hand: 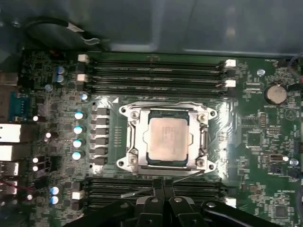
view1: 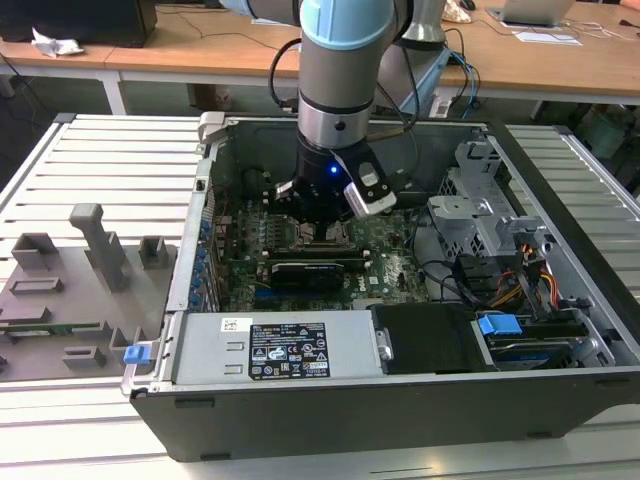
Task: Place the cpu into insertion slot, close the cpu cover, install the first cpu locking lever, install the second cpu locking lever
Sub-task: 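Install the second cpu locking lever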
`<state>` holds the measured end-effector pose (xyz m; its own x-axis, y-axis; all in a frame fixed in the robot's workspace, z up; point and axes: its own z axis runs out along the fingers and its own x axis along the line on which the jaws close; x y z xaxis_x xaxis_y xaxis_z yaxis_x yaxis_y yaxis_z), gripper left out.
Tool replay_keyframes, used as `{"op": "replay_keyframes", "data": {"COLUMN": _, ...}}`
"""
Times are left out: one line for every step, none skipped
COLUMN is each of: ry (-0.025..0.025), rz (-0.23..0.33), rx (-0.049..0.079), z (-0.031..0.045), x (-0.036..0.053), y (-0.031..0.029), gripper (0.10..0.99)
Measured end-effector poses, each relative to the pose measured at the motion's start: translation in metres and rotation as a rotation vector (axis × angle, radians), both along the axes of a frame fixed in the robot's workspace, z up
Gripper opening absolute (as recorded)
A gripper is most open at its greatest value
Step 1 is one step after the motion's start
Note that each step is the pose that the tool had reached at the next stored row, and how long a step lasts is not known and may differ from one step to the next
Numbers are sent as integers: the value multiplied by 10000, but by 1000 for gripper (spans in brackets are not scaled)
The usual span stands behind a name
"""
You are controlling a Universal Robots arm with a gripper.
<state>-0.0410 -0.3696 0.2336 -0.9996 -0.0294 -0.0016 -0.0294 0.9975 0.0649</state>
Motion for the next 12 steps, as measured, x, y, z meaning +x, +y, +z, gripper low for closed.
{"op": "replay_keyframes", "data": {"ry": 0, "rz": 7, "rx": 0, "z": -5, "x": -16, "y": 0, "gripper": 106}}
{"op": "replay_keyframes", "data": {"ry": 7, "rz": 17, "rx": -1, "z": -18, "x": -22, "y": -1, "gripper": 106}}
{"op": "replay_keyframes", "data": {"ry": 16, "rz": 30, "rx": 12, "z": -39, "x": -29, "y": -1, "gripper": 106}}
{"op": "replay_keyframes", "data": {"ry": 18, "rz": 34, "rx": 45, "z": -40, "x": -33, "y": -5, "gripper": 106}}
{"op": "replay_keyframes", "data": {"ry": 16, "rz": 33, "rx": 64, "z": -41, "x": -35, "y": -9, "gripper": 106}}
{"op": "replay_keyframes", "data": {"ry": 16, "rz": 32, "rx": 78, "z": -41, "x": -37, "y": -14, "gripper": 106}}
{"op": "replay_keyframes", "data": {"ry": 16, "rz": 30, "rx": 81, "z": -41, "x": -41, "y": -19, "gripper": 106}}
{"op": "replay_keyframes", "data": {"ry": 16, "rz": 32, "rx": 82, "z": -42, "x": -49, "y": -24, "gripper": 106}}
{"op": "replay_keyframes", "data": {"ry": 17, "rz": 32, "rx": 81, "z": -41, "x": -68, "y": -32, "gripper": 106}}
{"op": "replay_keyframes", "data": {"ry": 17, "rz": 33, "rx": 82, "z": -42, "x": -84, "y": -35, "gripper": 106}}
{"op": "replay_keyframes", "data": {"ry": 17, "rz": 40, "rx": 80, "z": -41, "x": -116, "y": -38, "gripper": 106}}
{"op": "replay_keyframes", "data": {"ry": 17, "rz": 48, "rx": 81, "z": -41, "x": -141, "y": -40, "gripper": 106}}
